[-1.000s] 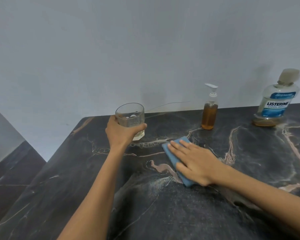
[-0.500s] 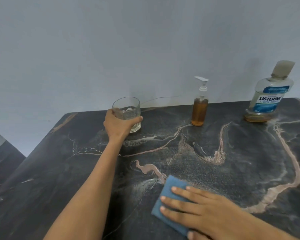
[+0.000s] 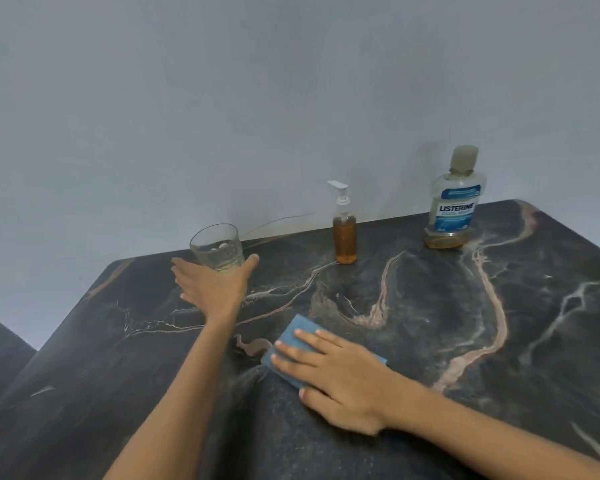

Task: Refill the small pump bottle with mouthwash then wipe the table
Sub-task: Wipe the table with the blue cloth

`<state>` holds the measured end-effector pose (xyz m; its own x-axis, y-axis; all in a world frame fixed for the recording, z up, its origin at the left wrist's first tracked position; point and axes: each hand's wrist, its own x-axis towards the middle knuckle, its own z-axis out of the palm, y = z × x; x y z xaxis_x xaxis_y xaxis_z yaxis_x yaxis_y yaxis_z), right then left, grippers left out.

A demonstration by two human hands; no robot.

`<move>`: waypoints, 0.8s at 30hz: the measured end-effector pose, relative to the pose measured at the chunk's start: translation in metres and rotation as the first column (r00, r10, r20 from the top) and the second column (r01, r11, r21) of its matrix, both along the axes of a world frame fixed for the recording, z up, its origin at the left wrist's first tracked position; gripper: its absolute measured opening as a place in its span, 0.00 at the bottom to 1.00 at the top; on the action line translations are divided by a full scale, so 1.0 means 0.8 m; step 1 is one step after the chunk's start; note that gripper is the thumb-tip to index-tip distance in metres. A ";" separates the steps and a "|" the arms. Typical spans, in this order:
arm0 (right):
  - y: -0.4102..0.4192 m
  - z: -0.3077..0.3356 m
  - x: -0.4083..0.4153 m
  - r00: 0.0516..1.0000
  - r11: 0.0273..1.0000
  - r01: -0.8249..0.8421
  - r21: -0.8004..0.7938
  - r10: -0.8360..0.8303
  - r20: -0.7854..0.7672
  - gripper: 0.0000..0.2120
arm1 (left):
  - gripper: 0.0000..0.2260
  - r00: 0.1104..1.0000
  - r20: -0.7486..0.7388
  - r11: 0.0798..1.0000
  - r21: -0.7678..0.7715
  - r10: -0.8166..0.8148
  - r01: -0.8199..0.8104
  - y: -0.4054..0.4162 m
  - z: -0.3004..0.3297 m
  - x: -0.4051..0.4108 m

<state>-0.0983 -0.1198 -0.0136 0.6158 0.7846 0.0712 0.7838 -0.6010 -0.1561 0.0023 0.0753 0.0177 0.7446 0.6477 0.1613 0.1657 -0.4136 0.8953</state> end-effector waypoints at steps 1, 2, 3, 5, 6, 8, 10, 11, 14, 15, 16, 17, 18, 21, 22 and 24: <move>-0.012 0.001 -0.011 0.999 1.000 -0.023 0.011 0.023 -0.022 0.25 | 0.57 0.999 0.048 0.999 0.037 0.020 -0.022 -0.016 -0.002 -0.011; -0.028 0.002 -0.022 0.999 0.999 -0.024 0.029 0.026 -0.044 0.25 | 0.55 0.994 0.104 0.996 0.080 0.019 -0.027 -0.033 -0.003 -0.022; -0.045 0.003 -0.031 0.998 0.999 -0.005 0.043 0.008 -0.060 0.24 | 0.53 0.988 0.152 0.991 0.131 -0.001 -0.019 -0.049 -0.004 -0.030; -0.083 0.004 -0.041 0.995 0.996 0.085 0.031 -0.083 -0.060 0.24 | 0.50 0.978 0.198 0.973 0.230 -0.059 0.012 -0.078 -0.005 -0.038; -0.101 0.004 -0.039 0.989 0.990 0.142 0.012 -0.141 -0.054 0.24 | 0.49 0.977 0.193 0.964 0.264 -0.089 0.036 -0.089 -0.005 -0.037; -0.134 0.006 -0.026 0.964 0.965 0.262 -0.025 -0.263 -0.042 0.23 | 0.48 0.977 0.134 0.947 0.296 -0.167 0.121 -0.109 -0.005 -0.029; -0.155 0.009 0.000 0.922 0.923 0.383 -0.039 -0.384 -0.039 0.23 | 0.48 0.957 0.045 0.926 0.267 -0.287 0.266 -0.126 -0.008 -0.011; -0.159 0.010 0.014 0.898 0.899 0.437 -0.032 -0.438 -0.043 0.23 | 0.49 0.934 0.004 0.911 0.223 -0.357 0.347 -0.134 -0.010 -0.001; -0.150 0.010 0.066 0.842 0.842 0.539 -0.017 -0.539 -0.033 0.24 | 0.49 0.879 -0.056 0.874 0.091 -0.474 0.477 -0.158 -0.015 0.040; -0.143 0.008 0.083 0.829 0.830 0.558 -0.017 -0.558 -0.027 0.24 | 0.48 0.869 -0.061 0.867 0.058 -0.491 0.494 -0.165 -0.016 0.053; -0.138 0.007 0.097 0.819 0.819 0.573 -0.016 -0.573 -0.022 0.24 | 0.45 0.863 -0.059 0.863 0.032 -0.502 0.505 -0.170 -0.017 0.064; -0.132 0.005 0.111 0.812 0.812 0.584 -0.016 -0.584 -0.022 0.24 | 0.40 0.863 -0.050 0.864 0.021 -0.502 0.503 -0.174 -0.019 0.075; -0.128 0.004 0.125 0.806 0.806 0.591 -0.015 -0.591 -0.022 0.24 | 0.32 0.866 -0.032 0.866 0.027 -0.498 0.499 -0.177 -0.020 0.083; -0.118 0.000 0.160 0.795 0.795 0.607 -0.008 -0.607 -0.017 0.24 | 0.13 0.859 0.020 0.858 0.067 -0.511 0.509 -0.175 -0.022 0.090; -0.112 -0.001 0.172 0.787 0.787 0.616 -0.004 -0.616 -0.012 0.24 | 0.12 0.848 0.031 0.847 0.080 -0.530 0.526 -0.169 -0.021 0.088; -0.096 -0.001 0.198 0.768 0.768 0.640 -0.001 -0.640 -0.009 0.24 | 0.12 0.826 0.058 0.825 0.119 -0.561 0.552 -0.153 -0.018 0.081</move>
